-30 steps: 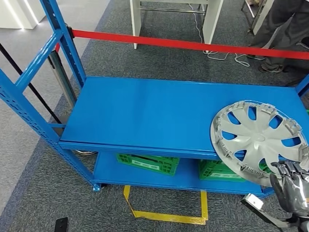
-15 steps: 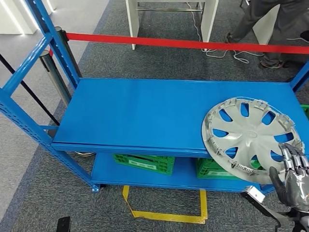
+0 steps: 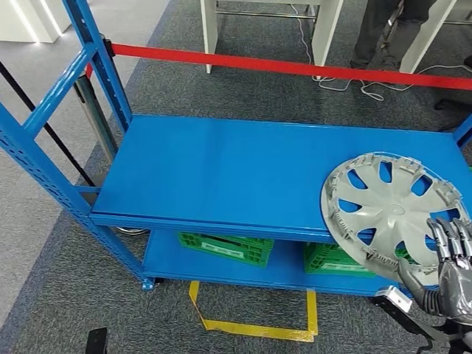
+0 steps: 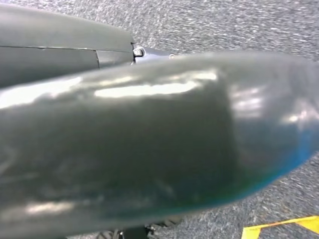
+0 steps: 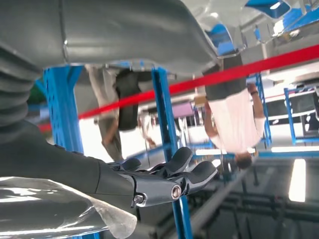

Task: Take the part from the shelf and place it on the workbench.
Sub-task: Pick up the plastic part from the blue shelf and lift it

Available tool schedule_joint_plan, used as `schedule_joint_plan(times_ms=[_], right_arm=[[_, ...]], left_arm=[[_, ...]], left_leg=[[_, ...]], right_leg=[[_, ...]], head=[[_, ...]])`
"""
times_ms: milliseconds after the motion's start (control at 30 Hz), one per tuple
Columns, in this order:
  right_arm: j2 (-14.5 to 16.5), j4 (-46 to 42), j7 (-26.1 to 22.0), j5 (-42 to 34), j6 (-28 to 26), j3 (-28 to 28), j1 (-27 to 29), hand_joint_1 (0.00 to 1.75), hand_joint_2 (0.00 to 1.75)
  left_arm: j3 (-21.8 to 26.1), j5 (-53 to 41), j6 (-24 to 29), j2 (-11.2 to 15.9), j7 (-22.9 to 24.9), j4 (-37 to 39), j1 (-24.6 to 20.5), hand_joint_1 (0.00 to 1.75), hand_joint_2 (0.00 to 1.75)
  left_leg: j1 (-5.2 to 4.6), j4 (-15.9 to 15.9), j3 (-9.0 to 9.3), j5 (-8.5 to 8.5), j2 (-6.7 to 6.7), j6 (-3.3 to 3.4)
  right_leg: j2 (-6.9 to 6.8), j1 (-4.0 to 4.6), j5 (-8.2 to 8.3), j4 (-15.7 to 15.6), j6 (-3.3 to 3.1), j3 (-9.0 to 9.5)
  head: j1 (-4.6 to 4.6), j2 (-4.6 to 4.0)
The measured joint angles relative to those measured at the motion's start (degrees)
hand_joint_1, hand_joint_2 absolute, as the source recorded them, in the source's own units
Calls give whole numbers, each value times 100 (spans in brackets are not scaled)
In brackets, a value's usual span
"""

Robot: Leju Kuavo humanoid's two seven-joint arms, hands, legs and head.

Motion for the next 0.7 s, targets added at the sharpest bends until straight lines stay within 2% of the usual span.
schedule_joint_plan(times_ms=[67,167,233,267,333,367,400,433,500,533,567,600,700], right_arm=[[2,38,-86,-182,212,-9,-71,0,0],[10,100,-145,-273,399,2,-121,0,0],[15,136,-163,-290,476,14,-162,0,0],[18,157,-158,-296,541,28,-196,0,0],[28,241,-100,-302,722,85,-288,0,0],[35,301,-59,-302,814,127,-335,0,0],[43,361,-21,-302,880,171,-378,0,0],[49,411,4,-302,921,209,-415,0,0],[57,473,27,-303,953,263,-485,0,0],[60,495,32,-304,959,280,-517,0,0],[62,518,35,-305,963,295,-544,0,0],[64,540,37,-305,966,308,-561,0,0],[68,603,55,-310,986,356,-599,0,0]], left_arm=[[3,-52,-12,-8,0,0,-24,0,0],[3,-98,-23,-9,2,-2,-45,0,0],[3,-115,-30,-16,2,-2,-50,0,0],[3,-126,-34,-20,2,-2,-54,0,0],[4,-160,-41,-25,11,-1,-59,0,0],[5,-177,-42,-25,17,-1,-59,0,0],[7,-191,-42,-25,22,-1,-59,0,0],[9,-197,-42,-25,24,-1,-59,0,0],[15,-204,-42,-23,24,-2,-63,0,0],[20,-206,-42,-22,24,-2,-68,0,0],[24,-207,-42,-22,24,-2,-75,0,0],[28,-207,-42,-22,24,-2,-80,0,0],[35,-222,-40,-28,24,-1,-83,0,0]], left_leg=[[-20,48,-19,-26,-4,-59],[-27,78,-40,-34,-5,-134],[-16,266,-108,-182,-5,-185],[-12,523,-213,-340,-4,-211],[-8,1268,-537,-691,-4,-236],[-9,1574,-677,-786,-4,-233],[-12,1690,-735,-765,-4,-220],[-17,1593,-701,-640,-5,-195],[-39,866,-384,-224,-6,-111],[-53,505,-225,-87,-6,-72],[-65,245,-112,-13,-5,-45],[-77,126,-67,-11,-6,-31],[-69,26,-49,20,-7,-5]], right_leg=[[12,-1,149,-548,-43,283],[23,9,140,-620,-153,324],[17,-4,149,-626,-222,330],[12,-9,153,-631,-251,334],[9,3,152,-630,-282,335],[10,12,152,-629,-288,337],[12,21,150,-628,-292,341],[14,32,149,-628,-294,347],[17,51,142,-629,-296,368],[17,64,138,-629,-289,370],[15,71,138,-629,-276,365],[11,73,140,-633,-255,355],[3,67,136,-654,-156,339]], head=[[-2,1],[-6,0],[-18,0],[-26,0],[-35,0],[-35,0],[-36,0],[-36,0],[-34,0],[-32,0],[-32,1],[-29,1],[-27,0]])
